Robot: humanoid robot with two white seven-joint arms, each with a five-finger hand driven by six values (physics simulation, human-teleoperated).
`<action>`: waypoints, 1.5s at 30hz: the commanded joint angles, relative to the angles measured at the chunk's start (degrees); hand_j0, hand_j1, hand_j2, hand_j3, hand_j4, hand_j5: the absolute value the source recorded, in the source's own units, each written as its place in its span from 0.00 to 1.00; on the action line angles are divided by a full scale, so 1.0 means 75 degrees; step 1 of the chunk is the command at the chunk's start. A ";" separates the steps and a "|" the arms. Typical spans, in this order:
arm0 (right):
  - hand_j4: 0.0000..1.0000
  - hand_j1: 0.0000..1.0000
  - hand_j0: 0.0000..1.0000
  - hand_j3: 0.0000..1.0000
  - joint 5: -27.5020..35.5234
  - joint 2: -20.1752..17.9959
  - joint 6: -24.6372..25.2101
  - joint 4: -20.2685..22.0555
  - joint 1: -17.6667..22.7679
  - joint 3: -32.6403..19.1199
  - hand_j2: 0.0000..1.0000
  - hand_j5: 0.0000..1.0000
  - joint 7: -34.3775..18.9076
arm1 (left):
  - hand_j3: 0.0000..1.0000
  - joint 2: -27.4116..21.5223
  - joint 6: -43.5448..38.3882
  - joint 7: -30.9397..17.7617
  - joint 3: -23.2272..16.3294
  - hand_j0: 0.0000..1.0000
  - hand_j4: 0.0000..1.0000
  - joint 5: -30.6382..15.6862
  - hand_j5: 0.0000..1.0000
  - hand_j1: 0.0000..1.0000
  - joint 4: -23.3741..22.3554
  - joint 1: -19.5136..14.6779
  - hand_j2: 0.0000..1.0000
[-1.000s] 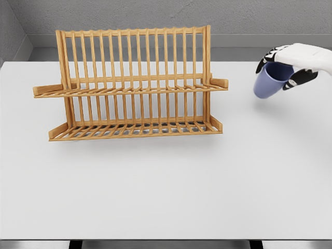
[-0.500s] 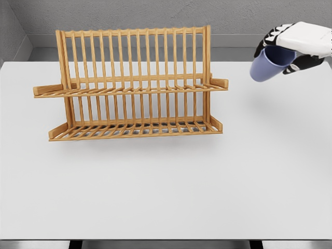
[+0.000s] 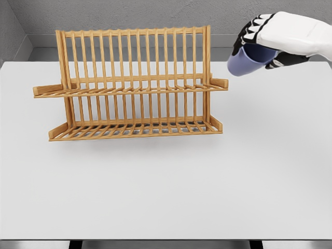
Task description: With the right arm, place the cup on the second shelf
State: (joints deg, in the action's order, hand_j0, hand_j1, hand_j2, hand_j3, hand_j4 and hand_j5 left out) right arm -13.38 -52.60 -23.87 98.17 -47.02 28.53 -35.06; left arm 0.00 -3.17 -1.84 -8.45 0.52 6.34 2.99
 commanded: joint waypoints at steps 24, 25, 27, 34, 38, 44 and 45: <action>0.64 0.64 0.64 0.64 0.0050 0.0568 -0.0907 0.0306 -0.0551 0.0778 0.64 0.64 0.0008 | 1.00 -0.0001 0.0000 -0.0001 0.0002 1.00 1.00 0.0001 1.00 1.00 -0.0001 0.0000 1.00; 0.64 0.64 0.64 0.64 0.0050 0.0568 -0.0907 0.0306 -0.0551 0.0801 0.64 0.64 0.0008 | 1.00 -0.0001 0.0000 -0.0001 0.0002 1.00 1.00 0.0001 1.00 1.00 -0.0001 0.0000 1.00; 0.64 0.64 0.64 0.64 0.0050 0.0568 -0.0895 0.0306 -0.0551 0.0836 0.64 0.64 0.0008 | 1.00 -0.0001 0.0000 -0.0001 0.0002 1.00 1.00 0.0001 1.00 1.00 -0.0001 0.0000 1.00; 0.64 0.64 0.64 0.64 0.0027 0.0673 -0.0766 0.0270 -0.0621 0.1211 0.64 0.64 0.0008 | 1.00 -0.0001 0.0000 -0.0001 0.0002 1.00 1.00 0.0001 1.00 1.00 -0.0001 0.0000 1.00; 1.00 1.00 1.00 1.00 0.0015 0.0650 -0.0755 0.0270 -0.0621 0.1200 1.00 1.00 0.0008 | 1.00 -0.0001 0.0000 -0.0001 0.0002 1.00 1.00 0.0001 1.00 1.00 -0.0001 0.0000 1.00; 1.00 1.00 1.00 1.00 0.0073 0.0100 -0.0860 0.0177 -0.0329 -0.1236 1.00 1.00 0.0008 | 1.00 -0.0001 0.0000 -0.0001 0.0002 1.00 1.00 0.0001 1.00 1.00 -0.0001 0.0000 1.00; 1.00 1.00 1.00 1.00 0.0073 -0.0018 -0.0883 0.0048 0.0385 -0.2197 1.00 1.00 0.0008 | 1.00 -0.0001 0.0000 -0.0001 0.0002 1.00 1.00 0.0001 1.00 1.00 -0.0001 0.0000 1.00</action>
State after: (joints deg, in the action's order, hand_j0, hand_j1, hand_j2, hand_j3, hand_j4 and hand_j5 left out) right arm -13.01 -50.72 -30.23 99.23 -39.71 20.87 -35.01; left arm 0.00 -3.16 -1.84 -8.45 0.52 6.33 2.99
